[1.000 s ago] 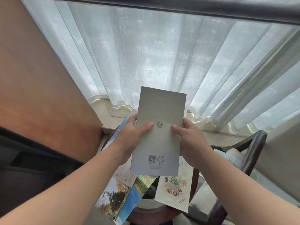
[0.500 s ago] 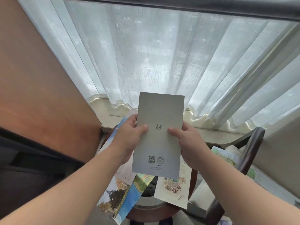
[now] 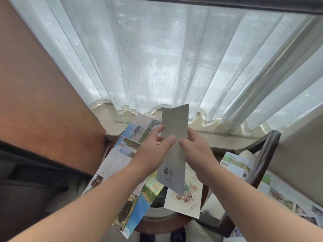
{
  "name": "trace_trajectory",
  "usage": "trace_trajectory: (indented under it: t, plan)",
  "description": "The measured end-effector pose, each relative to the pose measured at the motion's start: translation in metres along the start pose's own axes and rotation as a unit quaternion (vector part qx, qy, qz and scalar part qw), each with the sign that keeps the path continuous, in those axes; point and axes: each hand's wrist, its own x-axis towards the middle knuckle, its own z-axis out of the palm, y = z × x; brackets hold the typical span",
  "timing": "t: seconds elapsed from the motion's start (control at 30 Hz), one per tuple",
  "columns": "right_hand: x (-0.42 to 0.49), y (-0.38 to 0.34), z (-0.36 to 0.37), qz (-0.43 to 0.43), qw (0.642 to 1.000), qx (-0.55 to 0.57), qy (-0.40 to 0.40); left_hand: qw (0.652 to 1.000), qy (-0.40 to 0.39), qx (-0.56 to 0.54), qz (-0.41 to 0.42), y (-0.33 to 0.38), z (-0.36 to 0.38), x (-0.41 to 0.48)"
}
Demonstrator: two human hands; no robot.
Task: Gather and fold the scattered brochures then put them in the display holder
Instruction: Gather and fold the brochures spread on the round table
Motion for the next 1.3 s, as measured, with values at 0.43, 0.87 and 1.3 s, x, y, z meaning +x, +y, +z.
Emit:
trace_trajectory:
  t: [0.43,0.87,1.3]
  plan:
    - [-0.013,0.109,-0.051,0.122,0.944,-0.294,0.086,0.978,-0.062,-0.116,-0.161,-0.09,0.057,0.022]
    - [0.033,0.223,-0.088,0.169,0.887,-0.43,0.028,0.916,-0.044,0.395,-0.053,-0.189,0.123,0.078]
    - [0.042,0.247,-0.088,0.134,0.846,-0.516,-0.016,0.893,-0.012,0.446,-0.061,-0.213,0.139,0.084]
